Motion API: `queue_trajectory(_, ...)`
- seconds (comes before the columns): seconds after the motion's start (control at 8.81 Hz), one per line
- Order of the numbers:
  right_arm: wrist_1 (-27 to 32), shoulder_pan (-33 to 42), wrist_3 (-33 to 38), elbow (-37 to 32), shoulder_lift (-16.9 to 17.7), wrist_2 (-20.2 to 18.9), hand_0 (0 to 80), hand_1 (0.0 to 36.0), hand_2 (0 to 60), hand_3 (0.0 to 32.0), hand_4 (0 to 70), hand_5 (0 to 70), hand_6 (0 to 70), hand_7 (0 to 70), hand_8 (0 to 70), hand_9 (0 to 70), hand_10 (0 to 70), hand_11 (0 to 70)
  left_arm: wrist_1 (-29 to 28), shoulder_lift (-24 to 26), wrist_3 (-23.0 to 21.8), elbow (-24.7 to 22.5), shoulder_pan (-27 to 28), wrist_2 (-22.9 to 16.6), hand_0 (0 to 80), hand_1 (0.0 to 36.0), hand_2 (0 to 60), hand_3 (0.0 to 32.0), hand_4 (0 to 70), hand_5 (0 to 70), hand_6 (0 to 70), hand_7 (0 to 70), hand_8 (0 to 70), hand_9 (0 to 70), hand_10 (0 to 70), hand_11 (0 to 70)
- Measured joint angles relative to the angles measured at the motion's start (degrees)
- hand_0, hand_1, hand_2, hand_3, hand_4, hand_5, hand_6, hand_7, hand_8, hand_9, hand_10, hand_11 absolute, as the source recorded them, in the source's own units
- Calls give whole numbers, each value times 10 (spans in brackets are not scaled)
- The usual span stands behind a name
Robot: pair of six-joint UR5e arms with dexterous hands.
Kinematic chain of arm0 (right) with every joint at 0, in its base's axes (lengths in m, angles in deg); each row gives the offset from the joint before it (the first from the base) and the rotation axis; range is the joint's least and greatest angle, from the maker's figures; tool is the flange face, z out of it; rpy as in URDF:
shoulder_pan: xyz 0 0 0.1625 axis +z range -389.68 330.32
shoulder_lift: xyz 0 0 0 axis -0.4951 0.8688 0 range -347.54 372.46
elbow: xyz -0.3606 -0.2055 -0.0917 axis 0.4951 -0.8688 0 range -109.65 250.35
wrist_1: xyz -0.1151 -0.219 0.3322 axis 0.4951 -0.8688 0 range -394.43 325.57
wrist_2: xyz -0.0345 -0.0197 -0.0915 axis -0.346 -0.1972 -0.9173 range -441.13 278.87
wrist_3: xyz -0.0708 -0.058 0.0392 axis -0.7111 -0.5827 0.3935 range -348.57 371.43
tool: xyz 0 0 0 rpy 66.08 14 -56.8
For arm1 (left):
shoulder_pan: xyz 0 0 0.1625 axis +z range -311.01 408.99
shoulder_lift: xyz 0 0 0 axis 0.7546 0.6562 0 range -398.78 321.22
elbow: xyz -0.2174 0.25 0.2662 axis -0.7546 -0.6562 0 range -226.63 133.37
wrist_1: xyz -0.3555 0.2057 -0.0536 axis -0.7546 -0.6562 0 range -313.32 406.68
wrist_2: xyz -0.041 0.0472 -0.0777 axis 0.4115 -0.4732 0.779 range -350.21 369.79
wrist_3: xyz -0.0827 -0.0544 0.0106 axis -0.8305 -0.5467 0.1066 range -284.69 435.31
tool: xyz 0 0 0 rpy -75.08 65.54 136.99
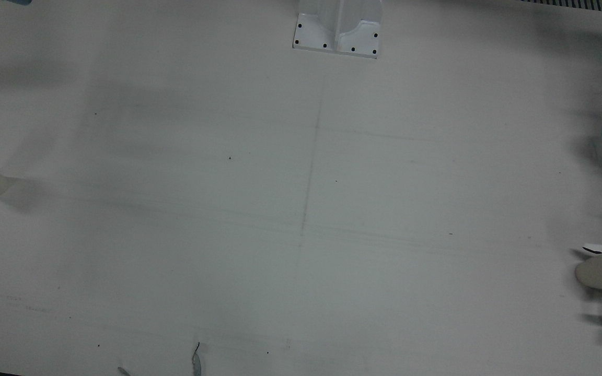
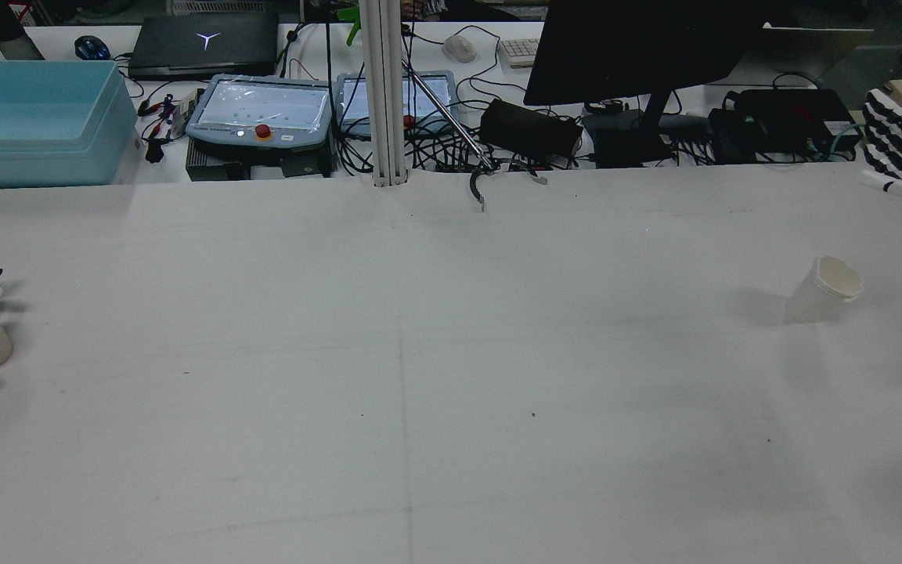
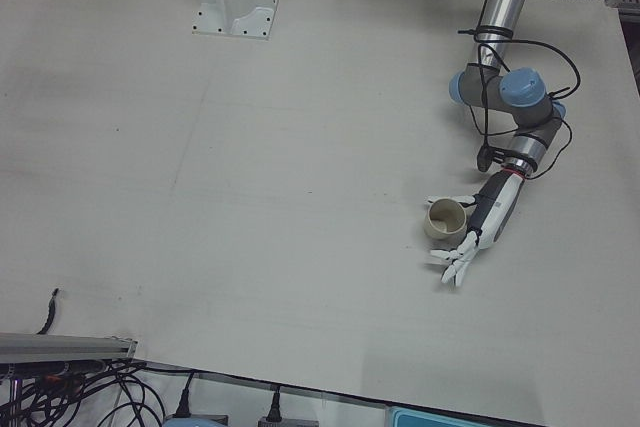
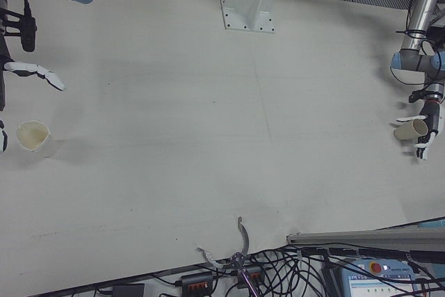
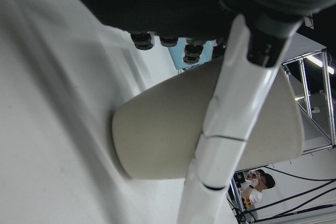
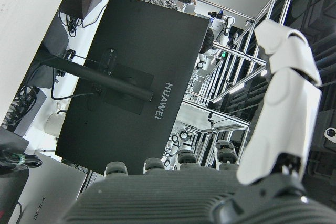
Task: Pour water
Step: 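Lift the cup with the left hand while moving the right hand toward the other cup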
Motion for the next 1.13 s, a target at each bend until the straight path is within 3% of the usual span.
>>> queue_trajectory(0.23, 0, 0, 0, 0, 1, 0, 487, 217, 240, 0, 0, 46, 65, 0, 3, 0, 0, 0, 7, 0, -10, 0, 0, 4, 800, 360, 0, 0, 238, 700, 109, 116, 33, 9, 35, 97)
queue_trajectory(0.34, 0, 0, 1, 0, 1, 0, 487, 218, 242, 0, 0, 46, 64, 0, 2, 0, 0, 0, 10, 0, -14, 0, 0, 4, 800, 360, 72, 0, 252, 700, 110, 116, 33, 9, 37, 100)
queue_trajectory(0.57, 0, 1, 1, 1, 1, 0, 489, 220, 239, 0, 0, 47, 61, 0, 2, 0, 0, 0, 16, -1, -25, 0, 0, 4, 800, 360, 395, 0, 259, 700, 110, 116, 32, 9, 37, 99)
queue_trajectory(0.68, 0, 1, 1, 1, 1, 0, 488, 219, 236, 0, 0, 46, 59, 0, 1, 0, 0, 0, 19, -1, -31, -2, 0, 5, 800, 360, 600, 0, 263, 700, 110, 113, 32, 8, 36, 98)
queue_trajectory(1.13, 1, 4, 7, 2, 2, 0, 488, 220, 232, 0, 0, 46, 51, 0, 0, 0, 0, 0, 73, -7, -59, -57, -2, 5, 800, 360, 600, 0, 299, 700, 108, 109, 25, 7, 34, 94)
